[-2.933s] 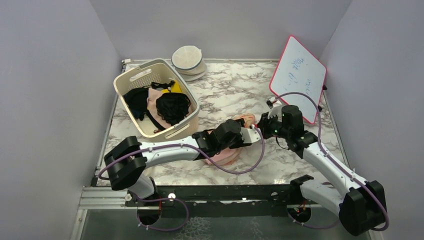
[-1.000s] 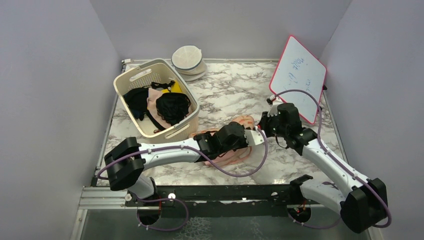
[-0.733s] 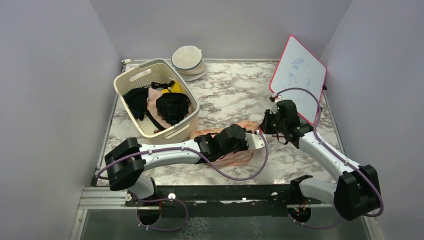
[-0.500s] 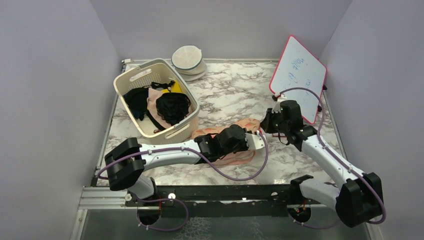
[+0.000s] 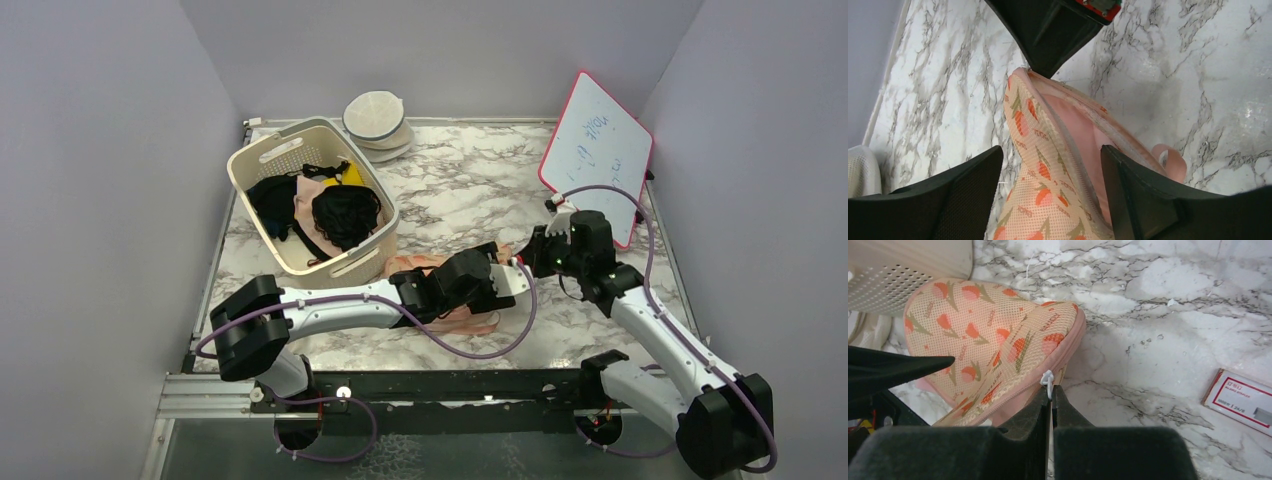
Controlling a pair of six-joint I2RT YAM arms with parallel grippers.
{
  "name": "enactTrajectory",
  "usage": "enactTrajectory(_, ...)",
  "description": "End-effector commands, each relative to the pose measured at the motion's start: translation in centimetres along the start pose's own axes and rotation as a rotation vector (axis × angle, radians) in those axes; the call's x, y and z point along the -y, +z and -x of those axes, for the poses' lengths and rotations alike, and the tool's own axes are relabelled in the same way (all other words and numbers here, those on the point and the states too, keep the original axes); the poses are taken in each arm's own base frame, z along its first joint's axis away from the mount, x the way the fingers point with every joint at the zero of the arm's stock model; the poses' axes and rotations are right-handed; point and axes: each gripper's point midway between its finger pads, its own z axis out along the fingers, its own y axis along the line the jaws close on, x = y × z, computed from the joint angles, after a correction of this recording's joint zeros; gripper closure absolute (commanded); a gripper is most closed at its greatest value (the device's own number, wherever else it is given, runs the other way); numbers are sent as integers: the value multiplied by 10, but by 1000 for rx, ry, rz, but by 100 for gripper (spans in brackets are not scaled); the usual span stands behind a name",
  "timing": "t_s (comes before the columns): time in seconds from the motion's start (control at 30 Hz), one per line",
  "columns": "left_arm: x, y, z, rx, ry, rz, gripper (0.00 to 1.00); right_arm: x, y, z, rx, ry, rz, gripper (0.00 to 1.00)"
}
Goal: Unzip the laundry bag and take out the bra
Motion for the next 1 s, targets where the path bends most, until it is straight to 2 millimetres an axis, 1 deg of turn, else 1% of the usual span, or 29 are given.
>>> enactTrajectory(0.0, 0, 1, 21, 53, -59, 1, 33, -17, -4, -5, -5, 17, 98, 99)
enactTrajectory(0.1, 4, 5, 24, 66, -81, -16, 31, -19, -6, -7, -12, 20, 112, 99)
enactTrajectory(0.2, 3, 12, 22, 53, -89, -1, 36, -20, -8, -7, -8, 22, 115, 99)
enactTrajectory(0.27, 1, 16, 19, 37, -84, 20, 47, -22, -10, -6, -1, 21, 120, 99)
enactTrajectory(0.37, -5, 19, 17, 18, -79, 57, 68, -25, -12, -3, 5, 20, 128, 99)
enactTrajectory(0.4, -7, 18, 18, 20, -78, 59, 76, -25, -13, -2, 9, 19, 126, 99)
enactTrajectory(0.47, -8, 13, 22, 34, -75, 57, 89, -23, -13, -2, 16, 17, 118, 99)
enactTrajectory(0.53, -8, 7, 27, 61, -61, 43, 99, -21, -11, -2, 20, 12, 111, 99)
enactTrajectory(0.67, -4, -4, 28, 97, -32, 15, 100, -13, -4, 0, 15, 21, 73, 99)
enactTrajectory(0.8, -6, -9, 28, 102, -15, 23, 100, -3, 1, 5, 39, 13, 24, 99)
enactTrajectory(0.97, -5, -14, 37, 141, -6, 3, 100, -1, 8, 7, 47, 2, 27, 99)
